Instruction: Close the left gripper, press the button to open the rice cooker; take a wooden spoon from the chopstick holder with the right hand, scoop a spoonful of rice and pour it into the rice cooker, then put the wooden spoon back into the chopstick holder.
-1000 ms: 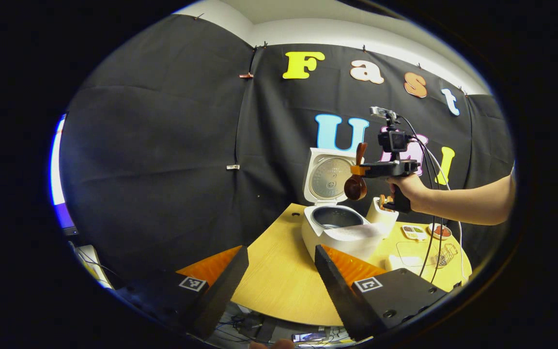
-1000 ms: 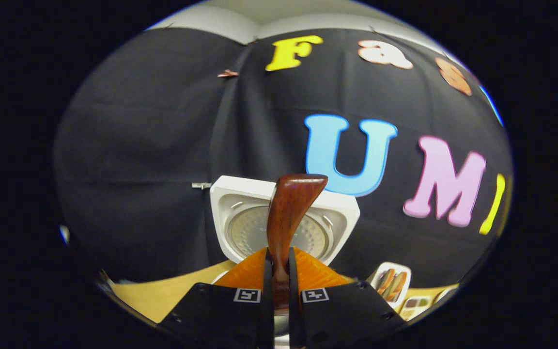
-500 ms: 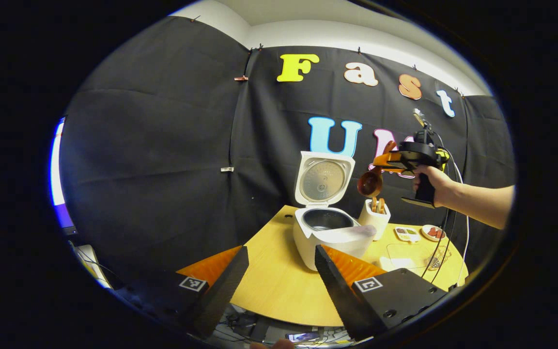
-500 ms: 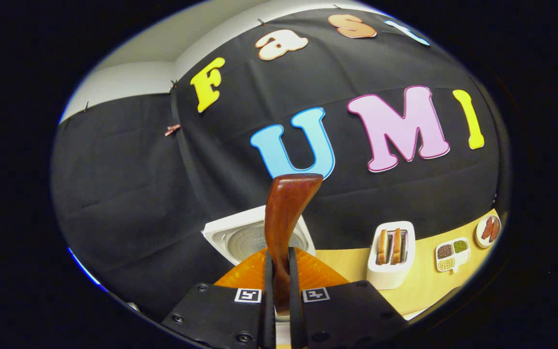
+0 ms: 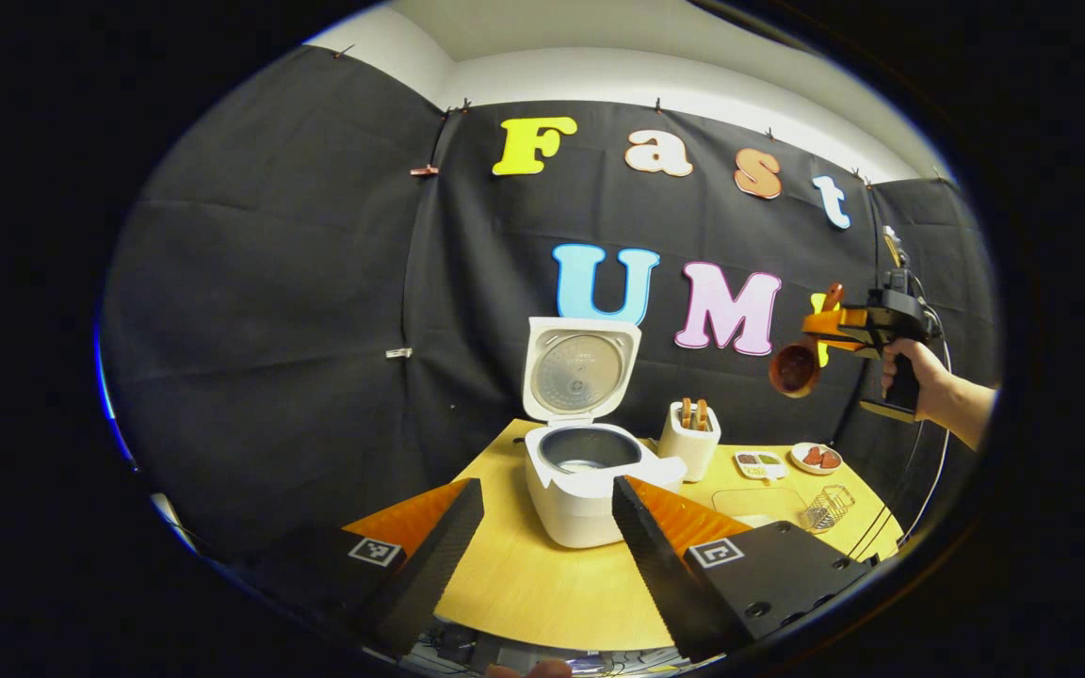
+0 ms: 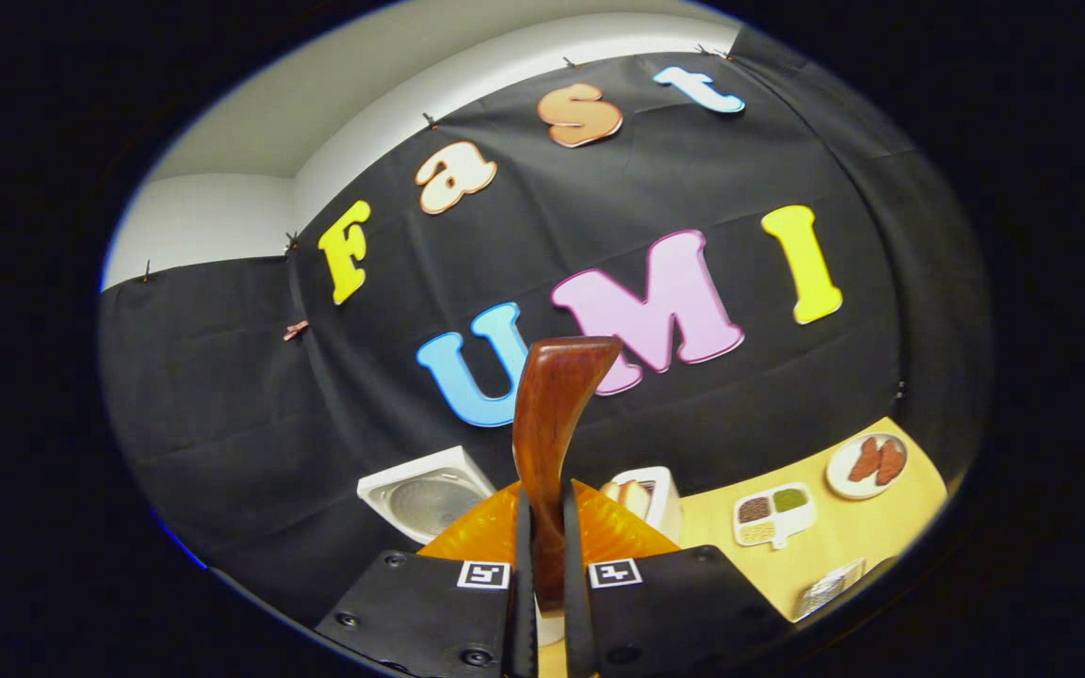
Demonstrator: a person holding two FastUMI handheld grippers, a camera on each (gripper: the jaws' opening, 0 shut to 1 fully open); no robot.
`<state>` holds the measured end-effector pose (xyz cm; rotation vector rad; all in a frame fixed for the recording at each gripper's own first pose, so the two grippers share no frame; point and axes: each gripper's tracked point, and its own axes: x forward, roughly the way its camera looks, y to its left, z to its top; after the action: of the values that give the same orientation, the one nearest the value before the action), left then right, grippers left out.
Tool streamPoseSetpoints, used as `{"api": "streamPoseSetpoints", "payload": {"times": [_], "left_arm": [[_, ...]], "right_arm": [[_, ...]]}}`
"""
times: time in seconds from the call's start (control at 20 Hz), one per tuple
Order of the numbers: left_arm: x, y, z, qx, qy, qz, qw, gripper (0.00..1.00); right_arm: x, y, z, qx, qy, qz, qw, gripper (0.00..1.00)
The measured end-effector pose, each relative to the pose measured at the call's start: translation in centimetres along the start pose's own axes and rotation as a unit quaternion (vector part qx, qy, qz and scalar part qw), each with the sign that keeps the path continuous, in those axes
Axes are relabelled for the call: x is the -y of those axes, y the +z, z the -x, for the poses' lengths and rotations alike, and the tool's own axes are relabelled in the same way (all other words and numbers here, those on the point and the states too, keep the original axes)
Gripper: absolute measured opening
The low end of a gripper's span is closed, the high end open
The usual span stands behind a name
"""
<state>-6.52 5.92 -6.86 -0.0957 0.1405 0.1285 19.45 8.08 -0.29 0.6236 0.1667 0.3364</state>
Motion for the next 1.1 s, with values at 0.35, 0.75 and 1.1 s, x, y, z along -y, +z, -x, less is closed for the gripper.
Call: {"api": "streamPoseSetpoints", "payload": {"times": [0.35,0.75,1.1], "left_arm": [[4.1,1.5,-1.0,0.01,-0.017,-0.015,1.0,0.95],[7.7,2.9,-1.1,0.002,-0.003,-0.029,1.0,0.95],[8.3,4.4,-0.9,0.001,0.025,-0.041,0.999,0.95]], "right_arm": [[14.1,-1.0,5.5,-0.011,-0.097,0.02,0.995,0.16],[27.5,-10.9,6.3,-0.081,-0.194,0.024,0.977,0.16],[32.9,-18.0,5.7,-0.14,-0.232,0.007,0.963,0.16]]}}
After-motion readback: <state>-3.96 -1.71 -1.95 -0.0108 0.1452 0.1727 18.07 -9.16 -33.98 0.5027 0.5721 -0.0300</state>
